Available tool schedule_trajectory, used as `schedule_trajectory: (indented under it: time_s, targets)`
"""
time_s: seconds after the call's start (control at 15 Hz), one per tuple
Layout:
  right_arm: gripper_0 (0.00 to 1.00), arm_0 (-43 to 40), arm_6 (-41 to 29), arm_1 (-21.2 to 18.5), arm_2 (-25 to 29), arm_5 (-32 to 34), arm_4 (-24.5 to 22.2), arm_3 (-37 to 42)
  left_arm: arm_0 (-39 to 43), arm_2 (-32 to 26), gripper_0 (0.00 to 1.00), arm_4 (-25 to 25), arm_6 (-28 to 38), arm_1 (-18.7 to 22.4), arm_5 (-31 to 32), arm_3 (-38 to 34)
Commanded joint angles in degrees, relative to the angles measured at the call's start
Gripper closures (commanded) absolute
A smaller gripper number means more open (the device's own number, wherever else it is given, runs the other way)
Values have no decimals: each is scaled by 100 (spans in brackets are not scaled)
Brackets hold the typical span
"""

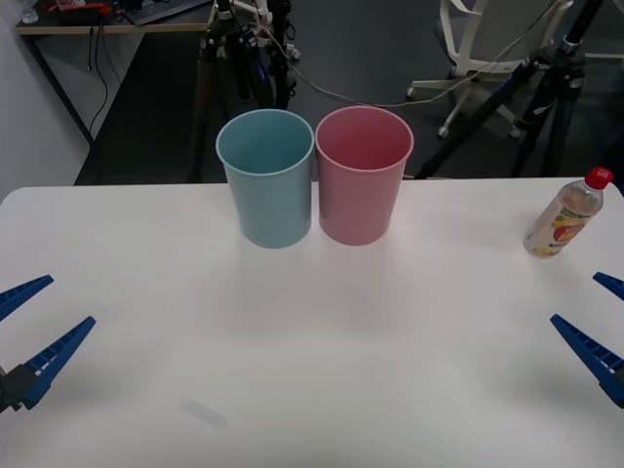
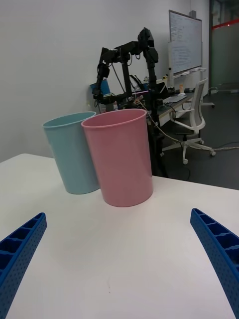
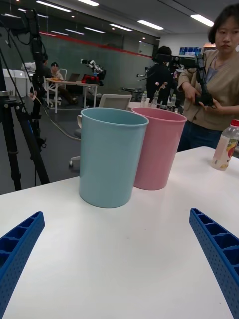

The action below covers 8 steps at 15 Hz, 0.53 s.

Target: Grasp the object on the table and drop it into the matching bin: aluminum can to the light blue bin, PET bottle to the pink bin.

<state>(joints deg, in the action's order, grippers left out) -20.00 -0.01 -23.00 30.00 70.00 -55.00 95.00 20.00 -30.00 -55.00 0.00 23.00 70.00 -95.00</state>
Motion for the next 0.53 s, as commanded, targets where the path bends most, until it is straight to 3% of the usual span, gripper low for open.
schedule_trajectory:
  time_s: [0.07,0.13,0.53]
  targets:
    - [0,0,1,0,0,0,0,0,0,0,0,0,0,0,0,0]
    - [0,66,-8,208,-126,14,-2,62,0,0,0,0,0,0,0,0]
    - [0,-13,18,138,-231,-92,51,177,0,0,0,0,0,0,0,0]
